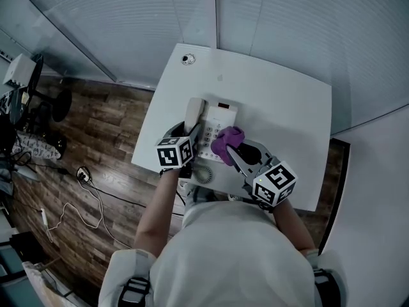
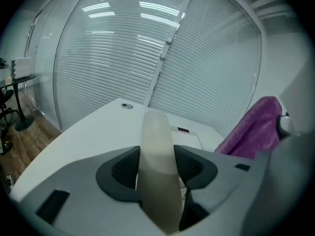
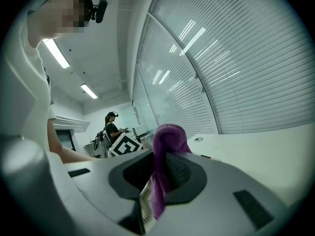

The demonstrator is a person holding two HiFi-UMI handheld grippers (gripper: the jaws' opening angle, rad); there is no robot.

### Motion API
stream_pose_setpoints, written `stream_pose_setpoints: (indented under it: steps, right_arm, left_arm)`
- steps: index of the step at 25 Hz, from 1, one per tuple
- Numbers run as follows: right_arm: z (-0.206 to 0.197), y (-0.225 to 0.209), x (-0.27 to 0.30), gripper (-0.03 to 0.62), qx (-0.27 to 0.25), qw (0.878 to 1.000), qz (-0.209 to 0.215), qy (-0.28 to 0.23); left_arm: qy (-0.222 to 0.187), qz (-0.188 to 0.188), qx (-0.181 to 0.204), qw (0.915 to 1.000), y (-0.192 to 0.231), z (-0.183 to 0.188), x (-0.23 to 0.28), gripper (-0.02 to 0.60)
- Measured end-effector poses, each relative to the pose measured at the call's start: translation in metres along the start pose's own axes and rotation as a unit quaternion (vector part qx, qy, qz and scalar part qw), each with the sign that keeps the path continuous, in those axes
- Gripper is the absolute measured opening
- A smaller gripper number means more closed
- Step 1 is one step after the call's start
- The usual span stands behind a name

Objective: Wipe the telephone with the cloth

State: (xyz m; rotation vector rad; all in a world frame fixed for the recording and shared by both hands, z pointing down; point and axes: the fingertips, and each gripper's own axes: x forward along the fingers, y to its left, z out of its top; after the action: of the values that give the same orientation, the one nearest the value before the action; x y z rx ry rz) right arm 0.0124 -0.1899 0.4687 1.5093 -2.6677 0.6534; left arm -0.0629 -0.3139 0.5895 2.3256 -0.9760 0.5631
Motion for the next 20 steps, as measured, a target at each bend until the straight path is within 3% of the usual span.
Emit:
stream_pose_setpoints:
  steps: [6,16,20]
  right_arm:
    - [0.001,0.0,-0.001,0.067,-0.001,1.0,-0.001,0.0]
    - [0.002,-0.005,-0.006,0.067,0.001,1.0,0.001,-0.003]
    - [0.003,-0.005,-0.01,0.066,0.001,1.0,0.004,-0.003]
  left_arm:
    - [0.021,0.018,0.046,0.9985,-0.005,-0.006,0.004,0.225]
    - [0.008,0.031,0.064,0.9974,-0.008,-0.01,0.011,0.225]
    - [0.007,0.019,0.056,0.9982,-0.01,-0.008,0.012,0.225]
